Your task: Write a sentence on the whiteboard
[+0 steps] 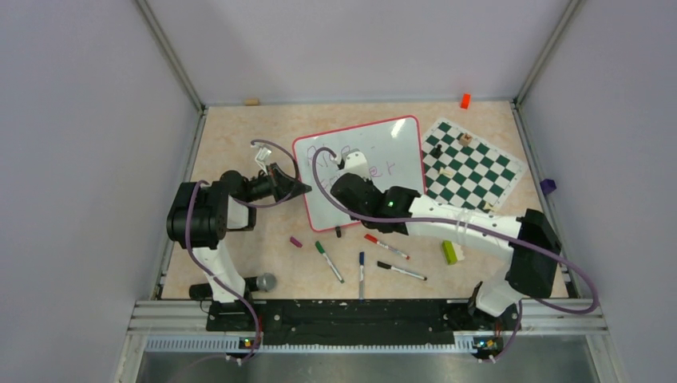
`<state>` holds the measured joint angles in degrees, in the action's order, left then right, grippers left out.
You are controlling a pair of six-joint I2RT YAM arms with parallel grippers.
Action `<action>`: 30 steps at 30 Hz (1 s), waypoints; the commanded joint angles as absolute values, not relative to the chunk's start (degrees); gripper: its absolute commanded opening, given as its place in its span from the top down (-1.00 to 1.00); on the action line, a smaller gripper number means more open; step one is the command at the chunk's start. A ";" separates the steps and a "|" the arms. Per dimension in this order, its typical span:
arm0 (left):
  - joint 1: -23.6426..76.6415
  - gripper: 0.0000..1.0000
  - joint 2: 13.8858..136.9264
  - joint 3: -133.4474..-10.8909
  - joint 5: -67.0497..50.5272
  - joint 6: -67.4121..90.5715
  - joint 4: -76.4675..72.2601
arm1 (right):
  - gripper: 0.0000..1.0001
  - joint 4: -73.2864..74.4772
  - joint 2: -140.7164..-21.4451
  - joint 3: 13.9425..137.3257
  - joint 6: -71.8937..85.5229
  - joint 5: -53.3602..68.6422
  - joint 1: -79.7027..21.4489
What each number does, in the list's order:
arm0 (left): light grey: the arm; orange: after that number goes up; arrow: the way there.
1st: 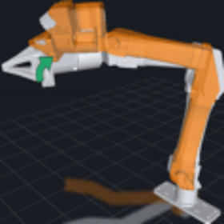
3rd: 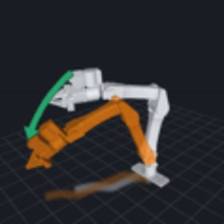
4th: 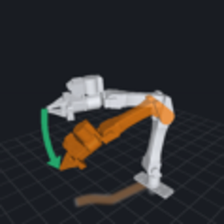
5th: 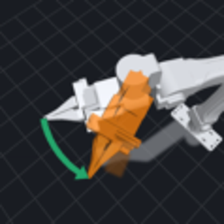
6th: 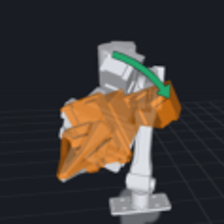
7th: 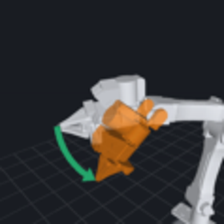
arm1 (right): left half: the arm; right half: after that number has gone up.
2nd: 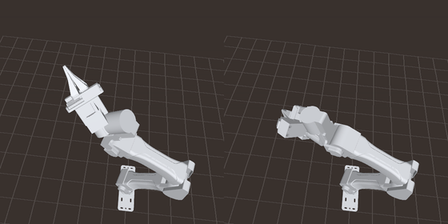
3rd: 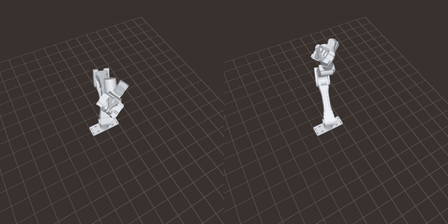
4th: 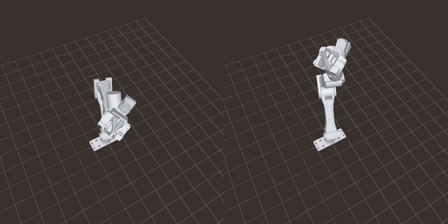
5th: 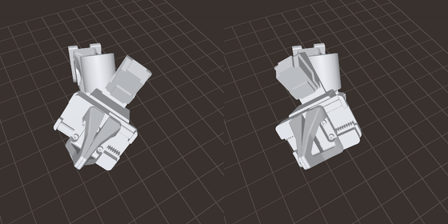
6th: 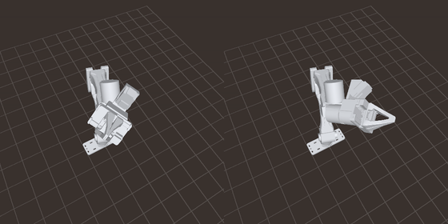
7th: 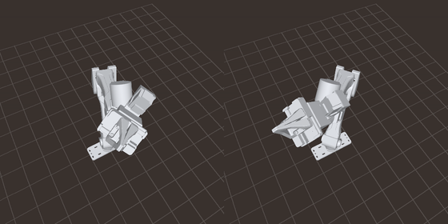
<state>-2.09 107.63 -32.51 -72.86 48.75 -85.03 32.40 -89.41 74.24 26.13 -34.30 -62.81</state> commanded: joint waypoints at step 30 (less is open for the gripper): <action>-2.81 1.00 108.37 -32.98 -74.87 48.34 -92.81 | 1.00 26.52 -95.60 77.86 23.78 -28.44 -61.70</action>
<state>-2.22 107.92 -32.51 -73.10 49.43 -86.02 28.29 -95.35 74.39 24.47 -28.71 -61.95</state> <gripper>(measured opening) 0.060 0.093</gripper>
